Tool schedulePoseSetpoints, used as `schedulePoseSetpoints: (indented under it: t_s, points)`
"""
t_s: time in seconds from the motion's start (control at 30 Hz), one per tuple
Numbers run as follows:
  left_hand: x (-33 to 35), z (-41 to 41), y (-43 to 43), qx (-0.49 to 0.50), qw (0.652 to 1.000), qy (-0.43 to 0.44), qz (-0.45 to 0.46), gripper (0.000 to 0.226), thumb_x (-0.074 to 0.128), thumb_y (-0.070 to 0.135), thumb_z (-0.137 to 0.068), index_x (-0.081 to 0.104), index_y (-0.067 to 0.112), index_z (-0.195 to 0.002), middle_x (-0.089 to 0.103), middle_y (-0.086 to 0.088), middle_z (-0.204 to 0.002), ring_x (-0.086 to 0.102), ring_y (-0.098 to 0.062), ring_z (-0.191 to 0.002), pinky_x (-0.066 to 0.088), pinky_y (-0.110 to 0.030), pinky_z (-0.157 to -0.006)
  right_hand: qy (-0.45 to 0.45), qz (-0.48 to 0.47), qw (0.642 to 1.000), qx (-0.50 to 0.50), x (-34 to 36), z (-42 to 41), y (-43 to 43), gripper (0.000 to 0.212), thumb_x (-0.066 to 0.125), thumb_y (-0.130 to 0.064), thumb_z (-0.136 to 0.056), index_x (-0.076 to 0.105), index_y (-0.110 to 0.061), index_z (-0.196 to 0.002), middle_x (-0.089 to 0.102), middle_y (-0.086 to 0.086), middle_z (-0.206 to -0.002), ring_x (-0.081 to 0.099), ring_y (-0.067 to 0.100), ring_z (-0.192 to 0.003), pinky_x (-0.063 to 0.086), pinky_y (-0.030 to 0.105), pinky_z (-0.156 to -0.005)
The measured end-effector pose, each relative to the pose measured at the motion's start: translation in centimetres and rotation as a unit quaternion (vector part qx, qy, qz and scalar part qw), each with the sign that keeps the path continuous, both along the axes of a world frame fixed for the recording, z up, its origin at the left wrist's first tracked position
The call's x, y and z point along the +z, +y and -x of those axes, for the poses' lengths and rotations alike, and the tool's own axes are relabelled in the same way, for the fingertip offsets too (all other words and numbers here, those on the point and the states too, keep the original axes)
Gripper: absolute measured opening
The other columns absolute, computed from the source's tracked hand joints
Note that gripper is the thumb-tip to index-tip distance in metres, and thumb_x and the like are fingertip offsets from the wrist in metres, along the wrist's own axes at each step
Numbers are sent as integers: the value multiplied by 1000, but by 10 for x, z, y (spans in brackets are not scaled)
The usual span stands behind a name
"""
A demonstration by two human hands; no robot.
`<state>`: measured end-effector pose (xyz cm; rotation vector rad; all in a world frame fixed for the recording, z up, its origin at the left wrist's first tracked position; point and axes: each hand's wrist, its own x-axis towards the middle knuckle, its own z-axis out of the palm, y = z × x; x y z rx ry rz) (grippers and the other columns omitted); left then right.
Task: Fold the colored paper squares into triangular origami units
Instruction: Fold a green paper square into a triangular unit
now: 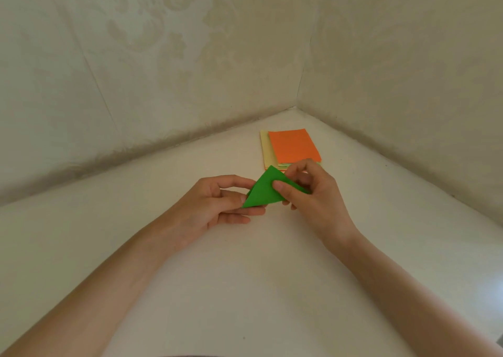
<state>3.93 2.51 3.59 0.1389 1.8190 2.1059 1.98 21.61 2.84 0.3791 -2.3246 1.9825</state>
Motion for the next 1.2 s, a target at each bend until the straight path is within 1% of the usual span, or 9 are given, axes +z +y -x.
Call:
schedulePoseSetpoints:
  t_s: [0.1, 0.3, 0.53, 0.73, 0.83, 0.93, 0.97, 1.07, 1.2]
  points:
    - [0, 0, -1, -26, 1000, -16, 0, 25, 52, -4, -90, 60, 7, -110, 72, -14, -100, 71, -24, -91, 57, -24, -68, -19, -10, 1000, 7, -1, 1, -1, 19, 66, -6, -85, 60, -20, -96, 63, -3, -66, 54, 3, -54, 42, 15, -56]
    - [2, -1, 3, -32, 999, -21, 39, 30, 58, 27, -82, 68, 6, -101, 73, -13, -95, 71, -20, -86, 56, -22, -66, -26, -20, 999, 5, 0, 1, -2, 14, 65, -7, -86, 67, -17, -76, 63, -11, -64, 53, -4, -58, 40, 10, -56]
    - [-6, 2, 2, -6, 993, 40, 108, 14, 60, 7, -84, 68, 4, -96, 74, -9, -87, 72, -15, -79, 55, -19, -62, -38, -22, 999, 1, -1, 0, -1, 18, 58, -15, -92, 67, -16, -75, 59, -5, -65, 48, 5, -60, 39, 23, -58]
    - [-7, 4, 2, 7, 986, 70, 153, 10, 57, 5, -89, 67, 6, -89, 72, -4, -71, 64, -10, -55, 46, -18, -49, -50, -51, 997, -7, -2, 0, -3, 14, 61, -13, -90, 68, -18, -79, 63, -8, -68, 53, -1, -61, 41, 15, -60]
    - [-14, 1, 6, 54, 916, 191, 348, 12, 61, 20, -91, 64, 19, -80, 60, 7, -56, 49, -3, -49, 38, -19, -52, 24, -267, 963, -40, -7, 1, -1, 11, 58, -21, -92, 68, -18, -92, 54, -12, -71, 50, 5, -69, 35, 19, -63]
    - [-19, -7, 10, 94, 785, 276, 547, 6, 59, 38, -88, 57, 33, -85, 54, 13, -69, 48, -4, -67, 35, -23, -56, 77, -399, 913, -46, -13, 2, -3, 17, 53, -27, -94, 65, -16, -101, 51, -8, -74, 46, 16, -89, 33, 26, -70]
    - [-21, -7, 9, 108, 766, 298, 560, 9, 60, 39, -87, 57, 32, -91, 54, 13, -77, 47, -5, -75, 36, -25, -60, 98, -415, 903, -48, -15, 2, -4, 16, 54, -26, -94, 65, -16, -99, 51, -8, -74, 44, 18, -90, 32, 27, -71]
    - [-29, 2, -1, 94, 769, 388, 500, 23, 68, 26, -84, 62, 20, -105, 52, 3, -102, 47, -14, -93, 39, -31, -77, 128, -440, 886, -61, -19, 6, -5, 14, 55, -28, -93, 62, -16, -96, 50, -6, -80, 42, 20, -92, 32, 29, -74]
    - [-30, 6, -8, -18, 735, 459, 498, 27, 48, 25, -90, 71, 17, -102, 63, 3, -95, 57, -14, -82, 45, -31, -72, 200, -465, 861, -49, -17, 5, -3, 20, 60, -15, -89, 61, -14, -109, 55, 4, -97, 48, 26, -98, 41, 37, -81]
